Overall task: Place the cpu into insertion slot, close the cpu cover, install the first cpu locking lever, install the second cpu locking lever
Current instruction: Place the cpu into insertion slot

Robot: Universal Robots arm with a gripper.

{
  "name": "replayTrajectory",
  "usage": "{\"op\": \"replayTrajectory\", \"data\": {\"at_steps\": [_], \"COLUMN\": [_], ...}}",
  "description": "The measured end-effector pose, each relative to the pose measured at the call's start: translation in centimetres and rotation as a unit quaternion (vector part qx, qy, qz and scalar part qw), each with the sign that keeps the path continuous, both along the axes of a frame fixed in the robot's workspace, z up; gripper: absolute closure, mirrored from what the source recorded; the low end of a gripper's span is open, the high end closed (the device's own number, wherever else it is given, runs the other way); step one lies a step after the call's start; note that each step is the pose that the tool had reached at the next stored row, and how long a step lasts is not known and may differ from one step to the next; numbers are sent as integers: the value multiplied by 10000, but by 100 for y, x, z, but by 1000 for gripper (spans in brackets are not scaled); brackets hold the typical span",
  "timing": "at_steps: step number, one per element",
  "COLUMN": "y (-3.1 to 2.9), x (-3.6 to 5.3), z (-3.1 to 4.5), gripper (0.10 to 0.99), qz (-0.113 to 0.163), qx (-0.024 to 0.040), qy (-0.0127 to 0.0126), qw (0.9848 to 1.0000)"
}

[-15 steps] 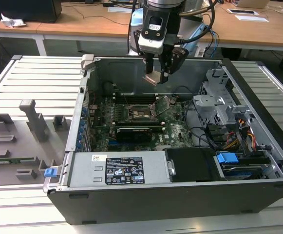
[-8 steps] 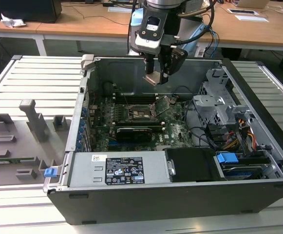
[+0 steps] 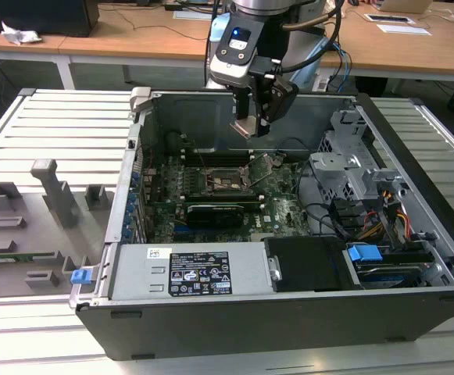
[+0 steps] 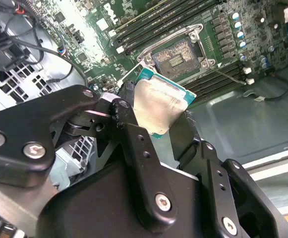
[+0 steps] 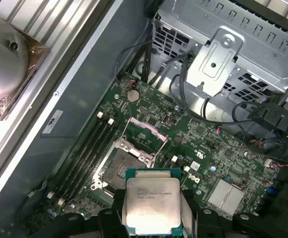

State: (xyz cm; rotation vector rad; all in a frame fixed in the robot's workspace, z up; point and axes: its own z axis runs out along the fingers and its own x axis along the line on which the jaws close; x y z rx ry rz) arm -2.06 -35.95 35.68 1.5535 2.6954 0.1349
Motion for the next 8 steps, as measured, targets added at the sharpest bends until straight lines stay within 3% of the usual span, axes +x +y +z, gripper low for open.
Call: {"op": "replayTrajectory", "data": {"at_steps": [8], "y": [0], "x": [0], "z": [-7], "gripper": [561], "qz": [-256], "qx": [0], "qy": [0], "qw": [9997]}}
